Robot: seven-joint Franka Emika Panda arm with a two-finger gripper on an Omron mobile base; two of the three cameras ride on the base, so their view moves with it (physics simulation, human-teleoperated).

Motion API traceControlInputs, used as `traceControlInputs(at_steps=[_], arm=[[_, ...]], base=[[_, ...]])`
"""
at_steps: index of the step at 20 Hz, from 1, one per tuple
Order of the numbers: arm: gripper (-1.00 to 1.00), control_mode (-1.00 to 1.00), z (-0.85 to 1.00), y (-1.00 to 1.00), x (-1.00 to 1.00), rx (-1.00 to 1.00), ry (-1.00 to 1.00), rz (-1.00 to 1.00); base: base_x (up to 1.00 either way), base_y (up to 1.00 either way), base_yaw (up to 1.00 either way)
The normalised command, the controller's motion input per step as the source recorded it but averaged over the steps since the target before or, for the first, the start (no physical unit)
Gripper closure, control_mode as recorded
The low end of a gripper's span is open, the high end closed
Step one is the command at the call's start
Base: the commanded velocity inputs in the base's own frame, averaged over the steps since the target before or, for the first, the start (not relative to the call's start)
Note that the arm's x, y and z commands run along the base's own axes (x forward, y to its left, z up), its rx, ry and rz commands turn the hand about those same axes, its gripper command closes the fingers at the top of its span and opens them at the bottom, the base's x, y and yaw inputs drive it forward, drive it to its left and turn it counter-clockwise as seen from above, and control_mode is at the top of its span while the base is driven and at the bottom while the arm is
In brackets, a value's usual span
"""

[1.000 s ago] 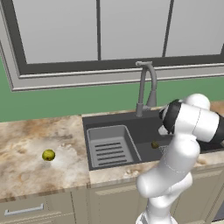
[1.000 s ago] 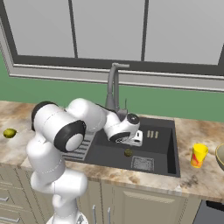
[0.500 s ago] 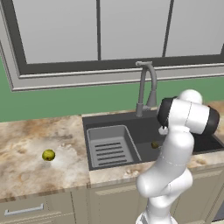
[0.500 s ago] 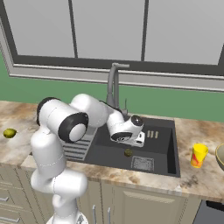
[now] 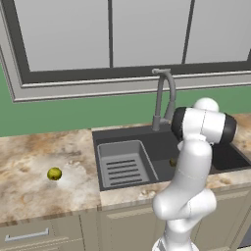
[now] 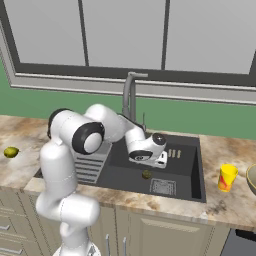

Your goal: Remove the pear and kiwi from the sink. Then move the bowl and cup from the counter to the sink for washing.

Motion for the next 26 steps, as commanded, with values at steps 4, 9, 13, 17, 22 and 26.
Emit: traceControlInputs(at_steps=[4, 9, 13, 17, 22, 26], arm=[[-1.00, -1.00, -0.15, 0.00, 0.19, 0.00, 0.00, 0.00], [-1.00, -1.00, -0.16, 0.00, 0.18, 0.00, 0.00, 0.00], [-1.00, -1.00, -0.19, 0.00, 0.16, 0.00, 0.00, 0.00], [-1.00, -1.00, -0.18, 0.00, 0.17, 0.00, 0.00, 0.00], [-1.00, -1.00, -0.16, -0.01, 0.18, 0.00, 0.00, 0.00], [-1.00, -1.00, -0.16, -0.03, 0.17, 0.00, 0.00, 0.00]], base=[[0.00, 0.00, 0.00], [0.00, 0.00, 0.00], [0.00, 0.00, 0.00], [0.00, 0.00, 0.00], [0.00, 0.00, 0.00], [0.00, 0.00, 0.00]])
